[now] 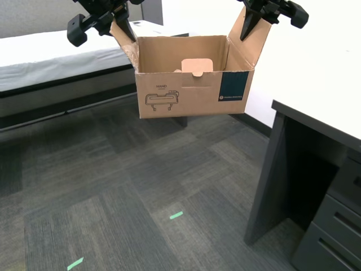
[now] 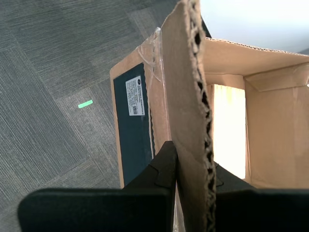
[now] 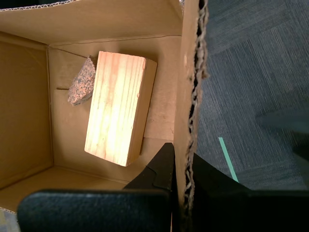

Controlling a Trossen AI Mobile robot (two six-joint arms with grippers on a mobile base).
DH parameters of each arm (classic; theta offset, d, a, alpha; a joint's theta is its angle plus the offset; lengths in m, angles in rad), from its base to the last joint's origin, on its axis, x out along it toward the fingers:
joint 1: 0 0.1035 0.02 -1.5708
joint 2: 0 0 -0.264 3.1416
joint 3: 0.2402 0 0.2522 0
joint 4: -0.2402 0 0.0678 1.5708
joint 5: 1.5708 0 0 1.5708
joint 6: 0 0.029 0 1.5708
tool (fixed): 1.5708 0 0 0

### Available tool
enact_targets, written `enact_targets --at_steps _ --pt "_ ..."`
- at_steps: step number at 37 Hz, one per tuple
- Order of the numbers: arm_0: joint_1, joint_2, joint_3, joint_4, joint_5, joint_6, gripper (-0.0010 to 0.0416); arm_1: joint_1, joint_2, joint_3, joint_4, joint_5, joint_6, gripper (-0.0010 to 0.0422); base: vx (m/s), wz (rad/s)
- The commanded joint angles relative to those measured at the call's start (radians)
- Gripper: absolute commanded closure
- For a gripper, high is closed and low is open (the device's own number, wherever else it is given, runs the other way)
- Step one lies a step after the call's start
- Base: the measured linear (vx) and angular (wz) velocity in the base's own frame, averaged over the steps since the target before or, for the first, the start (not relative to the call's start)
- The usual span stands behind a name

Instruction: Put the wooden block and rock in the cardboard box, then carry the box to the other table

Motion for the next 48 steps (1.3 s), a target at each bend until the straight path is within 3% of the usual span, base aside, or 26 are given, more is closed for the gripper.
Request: enact_targets --at_steps 1,12,26,48 --pt "0.0 -0.001 0.002 0.001 -0.003 -0.012 0.0406 -0.001 -0.002 0.002 0.004 0.002 -0.024 0.0413 0.086 -0.009" --pt "-0.004 -0.001 0.002 0.009 -0.003 -0.02 0.0406 -0.001 -0.002 0.002 0.003 -0.001 -0.076 0.0413 0.076 -0.024" --pt "-0.005 -0.001 0.002 0.009 -0.002 -0.02 0.0406 -0.002 -0.002 0.002 -0.009 -0.001 -0.091 0.0413 0.055 -0.016" --pt "-0.002 -0.001 0.002 0.002 -0.003 -0.023 0.0406 -0.001 -0.002 0.002 -0.066 -0.001 -0.038 0.0413 0.054 0.149"
